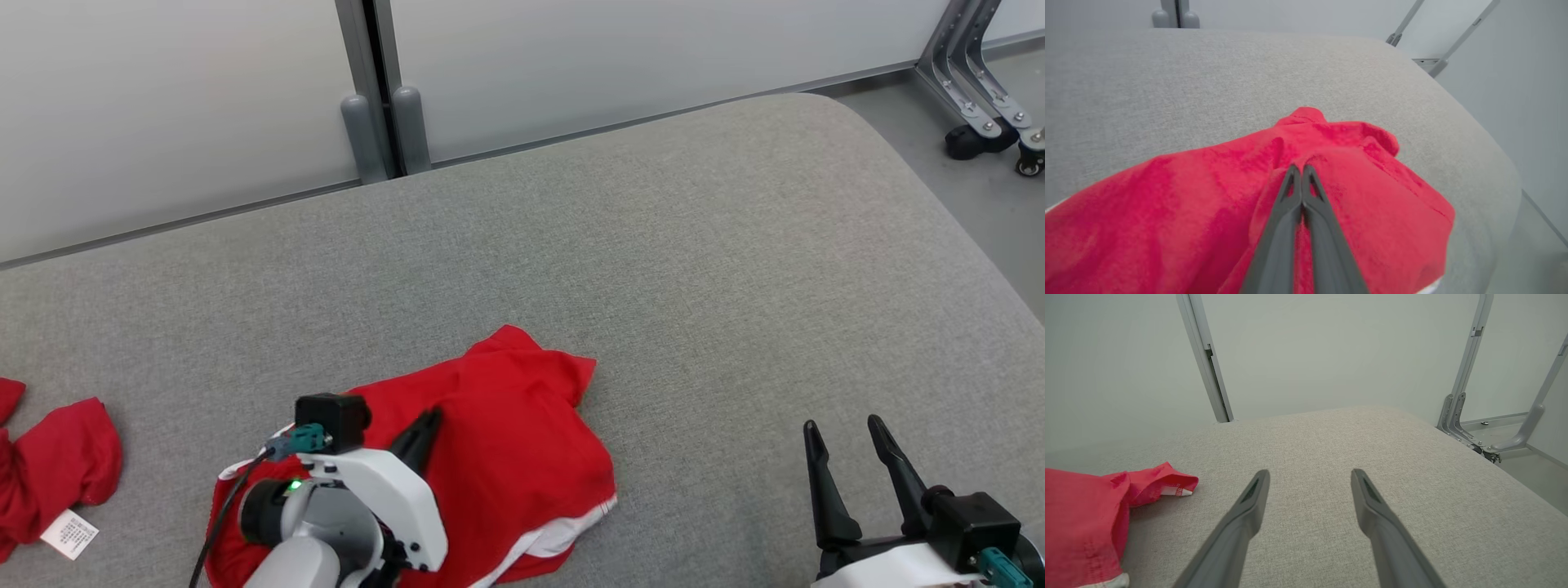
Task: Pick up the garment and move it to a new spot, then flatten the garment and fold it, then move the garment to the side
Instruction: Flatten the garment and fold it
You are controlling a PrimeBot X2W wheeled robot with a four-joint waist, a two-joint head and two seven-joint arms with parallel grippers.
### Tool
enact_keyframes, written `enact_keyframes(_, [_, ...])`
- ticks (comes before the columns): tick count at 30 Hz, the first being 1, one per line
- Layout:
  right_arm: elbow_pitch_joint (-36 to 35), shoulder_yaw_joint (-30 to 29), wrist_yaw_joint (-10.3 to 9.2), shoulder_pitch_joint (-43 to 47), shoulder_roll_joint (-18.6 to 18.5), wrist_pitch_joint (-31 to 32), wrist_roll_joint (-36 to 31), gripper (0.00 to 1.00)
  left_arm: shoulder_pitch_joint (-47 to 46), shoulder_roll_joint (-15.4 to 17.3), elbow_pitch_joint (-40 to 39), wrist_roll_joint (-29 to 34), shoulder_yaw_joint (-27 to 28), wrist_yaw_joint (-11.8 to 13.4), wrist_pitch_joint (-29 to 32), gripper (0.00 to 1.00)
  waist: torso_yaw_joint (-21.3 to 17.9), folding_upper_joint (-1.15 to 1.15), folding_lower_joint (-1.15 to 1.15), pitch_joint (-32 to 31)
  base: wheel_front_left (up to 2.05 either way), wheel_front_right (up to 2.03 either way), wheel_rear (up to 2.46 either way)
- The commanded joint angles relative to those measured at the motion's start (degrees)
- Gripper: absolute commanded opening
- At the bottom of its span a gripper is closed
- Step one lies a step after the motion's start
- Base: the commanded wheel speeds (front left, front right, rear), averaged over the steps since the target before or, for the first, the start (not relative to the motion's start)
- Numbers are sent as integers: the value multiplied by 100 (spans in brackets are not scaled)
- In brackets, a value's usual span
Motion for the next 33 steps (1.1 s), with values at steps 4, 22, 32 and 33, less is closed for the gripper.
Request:
enact_keyframes(4, [33, 46, 1, -101, -32, -1, -74, 100, -458, -60, 1031, 253, -22, 25, -285, 0, -33, 0, 0, 16, 0, 0, 0])
enact_keyframes(22, [29, -66, 1, 108, -33, -1, -135, 100, -198, -158, 1902, 17, 289, 8, -1395, 100, 48, 0, 0, -237, 0, 0, 0])
enact_keyframes(32, [-242, -367, 1, 444, -71, -1, -318, 100, 1469, 307, -97, 217, 941, 564, -2538, 100, 641, 0, 0, -577, 0, 0, 0])
enact_keyframes(33, [-255, -385, 1, 475, -87, -1, -338, 100, 1611, 323, -203, 265, 1010, 579, -2580, 100, 719, 0, 0, -607, 0, 0, 0])
